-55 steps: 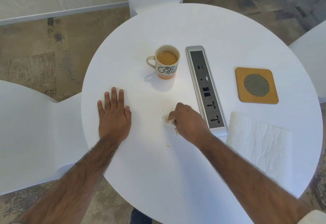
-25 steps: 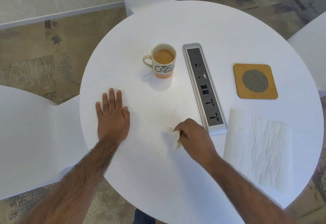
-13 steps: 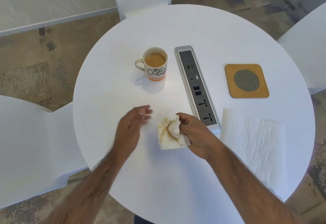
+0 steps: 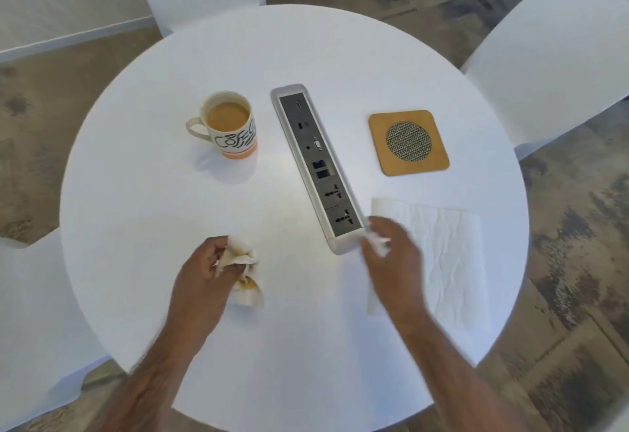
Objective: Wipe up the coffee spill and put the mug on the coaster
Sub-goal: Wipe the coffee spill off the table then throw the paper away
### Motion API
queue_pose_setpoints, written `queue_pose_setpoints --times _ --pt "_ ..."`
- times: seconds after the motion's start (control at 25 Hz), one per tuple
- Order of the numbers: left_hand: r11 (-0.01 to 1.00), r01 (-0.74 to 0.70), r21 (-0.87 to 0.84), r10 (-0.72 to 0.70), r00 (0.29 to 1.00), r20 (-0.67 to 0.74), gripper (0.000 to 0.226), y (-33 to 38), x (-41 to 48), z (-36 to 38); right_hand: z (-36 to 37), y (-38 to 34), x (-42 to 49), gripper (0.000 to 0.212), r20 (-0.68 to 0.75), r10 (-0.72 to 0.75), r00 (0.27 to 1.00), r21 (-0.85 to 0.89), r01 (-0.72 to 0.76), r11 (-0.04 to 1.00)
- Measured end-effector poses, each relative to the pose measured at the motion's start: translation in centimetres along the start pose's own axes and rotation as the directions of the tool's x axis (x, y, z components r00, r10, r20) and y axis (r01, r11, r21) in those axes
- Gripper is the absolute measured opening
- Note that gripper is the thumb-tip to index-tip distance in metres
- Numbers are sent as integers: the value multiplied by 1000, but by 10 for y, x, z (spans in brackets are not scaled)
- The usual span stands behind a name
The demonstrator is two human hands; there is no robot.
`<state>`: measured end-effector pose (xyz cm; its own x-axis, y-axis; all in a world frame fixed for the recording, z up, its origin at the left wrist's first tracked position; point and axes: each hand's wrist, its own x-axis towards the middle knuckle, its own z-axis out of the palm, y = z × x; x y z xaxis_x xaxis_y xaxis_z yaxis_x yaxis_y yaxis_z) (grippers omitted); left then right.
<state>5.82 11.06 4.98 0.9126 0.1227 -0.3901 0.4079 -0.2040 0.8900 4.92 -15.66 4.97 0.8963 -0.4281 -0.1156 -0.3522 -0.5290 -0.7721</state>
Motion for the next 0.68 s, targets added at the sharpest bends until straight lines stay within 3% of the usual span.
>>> queue_pose_setpoints --times 0.04,0.12,0.2,0.32,0.48,0.6,0.68 --pt "999 14 29 -13 999 -36 31 -3 2 -12 -17 21 4 56 -92 -15 996 -203 -4 979" --pt "996 42 79 -34 994 -106 31 -8 5 -35 -38 56 6 84 -47 121 992 -509 -128 851" --pt "989 39 144 -17 989 -146 32 -12 9 -52 -38 79 1 81 39 199 979 -623 -133 771" --pt "976 10 217 32 982 -188 30 -13 13 -63 -26 98 -1 63 32 86 996 -618 -48 784" --pt "967 13 253 58 961 -271 19 -27 20 -72 -28 87 -3 62 -120 21 993 -398 -67 915" --pt "914 -102 393 219 939 -265 19 -49 30 -89 -8 41 -17 58 -107 -206 973 -244 175 954" --pt "829 -140 541 289 936 -200 27 -66 36 -103 29 9 -30 58 40 -363 931 -226 362 904"
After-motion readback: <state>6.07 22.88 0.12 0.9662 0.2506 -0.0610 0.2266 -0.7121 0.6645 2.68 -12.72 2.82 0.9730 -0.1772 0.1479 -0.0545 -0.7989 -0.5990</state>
